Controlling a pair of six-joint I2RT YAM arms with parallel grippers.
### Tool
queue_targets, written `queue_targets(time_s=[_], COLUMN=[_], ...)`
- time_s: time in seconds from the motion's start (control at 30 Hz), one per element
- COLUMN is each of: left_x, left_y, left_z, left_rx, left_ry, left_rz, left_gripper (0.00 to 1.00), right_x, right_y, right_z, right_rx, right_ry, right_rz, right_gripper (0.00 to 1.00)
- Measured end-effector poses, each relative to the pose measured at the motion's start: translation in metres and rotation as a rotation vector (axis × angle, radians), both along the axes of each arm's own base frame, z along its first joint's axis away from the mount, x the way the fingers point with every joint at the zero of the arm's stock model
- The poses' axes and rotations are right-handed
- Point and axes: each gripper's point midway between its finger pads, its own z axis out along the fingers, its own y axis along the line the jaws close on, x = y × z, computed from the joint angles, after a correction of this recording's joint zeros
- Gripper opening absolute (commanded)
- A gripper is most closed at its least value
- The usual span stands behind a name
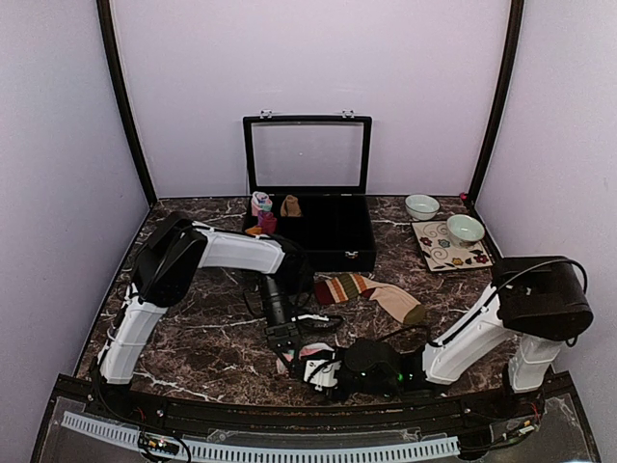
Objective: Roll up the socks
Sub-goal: Roll the sock at the center of the board.
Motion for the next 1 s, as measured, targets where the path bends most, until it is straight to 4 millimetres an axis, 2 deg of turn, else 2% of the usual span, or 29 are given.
queue_targets(time_s=[0.03,0.07,0.1,0.13,0.27,0.4,0.5,0.57,0.67,0.8,0.9,1.0], left_x=[0.0,0.0,0.001,0.0,-0.006,0.001,0.018,0.038,0.067,0.095,0.115,0.121], left_y=[0.0,0.001,0.001,0.002,0.009,0.024,0.047,0.067,0.088,0.092,0.091,0.097], left_z=[0.001,0.003,0.004,0.008,0.023,0.019,0.017,0.015,0.021,0.064,0.11,0.131], left_rx=[0.004,0.004,-0.003,-0.004,-0.015,-0.014,0.019,0.055,0.071,-0.046,-0.192,-0.262], left_ry=[-0.003,-0.011,-0.024,-0.032,-0.09,-0.196,-0.321,-0.439,-0.621,-0.899,-1.132,-1.195], left_rz=[0.003,0.002,-0.004,-0.002,-0.022,-0.032,-0.015,0.001,0.029,0.09,0.188,0.218], left_gripper=[0.45,0.59,0.93,0.98,0.99,0.99,0.99,0.99,0.99,0.99,0.97,0.91], right_x=[0.0,0.0,-0.001,-0.001,0.0,0.001,0.002,0.003,0.006,0.008,0.007,0.005], right_y=[0.0,0.0,-0.001,-0.001,-0.003,-0.003,-0.003,-0.002,-0.004,-0.011,-0.015,-0.019], right_z=[-0.001,-0.002,-0.003,-0.004,-0.005,-0.005,-0.006,-0.005,-0.004,-0.002,-0.002,-0.001], right_rx=[0.008,0.016,0.02,0.027,0.052,0.07,0.08,0.089,0.11,0.131,0.142,0.159], right_ry=[0.008,0.018,0.028,0.039,0.08,0.124,0.157,0.183,0.252,0.351,0.405,0.466], right_rz=[-0.004,-0.01,-0.013,-0.017,-0.04,-0.058,-0.073,-0.083,-0.099,-0.122,-0.143,-0.159], right_gripper=[0.37,0.36,0.35,0.34,0.31,0.27,0.25,0.22,0.21,0.19,0.19,0.18])
